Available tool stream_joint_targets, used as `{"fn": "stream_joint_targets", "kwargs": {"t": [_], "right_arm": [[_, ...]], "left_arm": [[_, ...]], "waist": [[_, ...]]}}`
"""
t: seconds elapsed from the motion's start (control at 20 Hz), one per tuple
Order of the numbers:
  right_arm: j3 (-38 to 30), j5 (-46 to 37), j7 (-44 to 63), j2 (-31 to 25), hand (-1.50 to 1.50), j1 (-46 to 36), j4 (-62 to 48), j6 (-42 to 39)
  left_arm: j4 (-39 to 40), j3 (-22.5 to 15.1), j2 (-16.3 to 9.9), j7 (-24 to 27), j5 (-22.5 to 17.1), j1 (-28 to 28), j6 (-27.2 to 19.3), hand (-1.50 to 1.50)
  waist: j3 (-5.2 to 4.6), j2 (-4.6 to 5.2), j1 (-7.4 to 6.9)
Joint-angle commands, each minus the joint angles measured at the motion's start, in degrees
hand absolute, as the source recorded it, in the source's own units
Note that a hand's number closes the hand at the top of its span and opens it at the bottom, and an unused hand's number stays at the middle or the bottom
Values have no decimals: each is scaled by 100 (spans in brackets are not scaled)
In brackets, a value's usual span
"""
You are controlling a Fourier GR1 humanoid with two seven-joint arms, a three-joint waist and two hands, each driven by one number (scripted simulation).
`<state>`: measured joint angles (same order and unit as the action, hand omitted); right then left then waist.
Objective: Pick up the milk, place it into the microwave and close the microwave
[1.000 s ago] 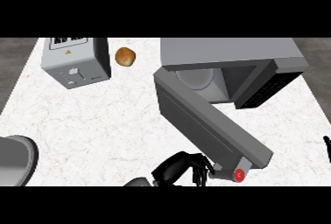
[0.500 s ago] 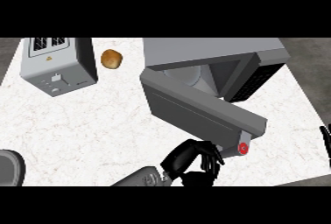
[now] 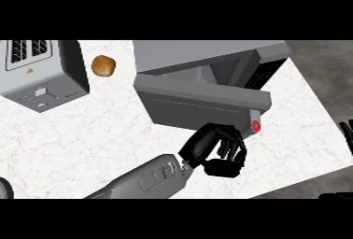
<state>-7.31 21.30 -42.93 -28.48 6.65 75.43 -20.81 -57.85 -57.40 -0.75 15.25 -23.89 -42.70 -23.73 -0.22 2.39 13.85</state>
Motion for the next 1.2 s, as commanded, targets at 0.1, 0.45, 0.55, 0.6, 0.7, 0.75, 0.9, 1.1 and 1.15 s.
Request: {"fn": "stream_joint_targets", "kwargs": {"t": [0.1,0.45,0.55,0.6,0.7,0.75,0.9,1.1,1.15], "right_arm": [[-26,174,59,-121,-150,-264,175,-191],[58,408,213,-287,-150,-524,281,-529],[119,469,286,-290,-150,-666,318,-587],[127,451,303,-323,-150,-638,320,-594],[108,546,361,-341,-150,-767,297,-619],[115,562,368,-374,-150,-807,359,-650],[159,657,526,-516,-150,-999,419,-797],[366,816,615,-497,-150,-1014,513,-1105],[415,819,665,-524,-150,-1050,561,-1143]], "left_arm": [[279,193,71,56,-385,-677,-250,150],[641,368,69,-51,-741,-1298,-424,150],[718,370,68,-78,-821,-1436,-435,150],[795,442,67,-95,-891,-1531,-443,150],[883,418,67,-72,-947,-1623,-476,150],[949,466,68,-57,-961,-1734,-517,150],[1062,491,68,-108,-1115,-1894,-509,150],[1181,516,64,-45,-1247,-2010,-526,150],[1244,506,63,6,-1255,-1976,-570,150]], "waist": [[5,84,308],[27,162,568],[32,211,630],[32,205,652],[43,244,678],[42,240,730],[36,268,755],[49,277,828],[45,298,831]]}}
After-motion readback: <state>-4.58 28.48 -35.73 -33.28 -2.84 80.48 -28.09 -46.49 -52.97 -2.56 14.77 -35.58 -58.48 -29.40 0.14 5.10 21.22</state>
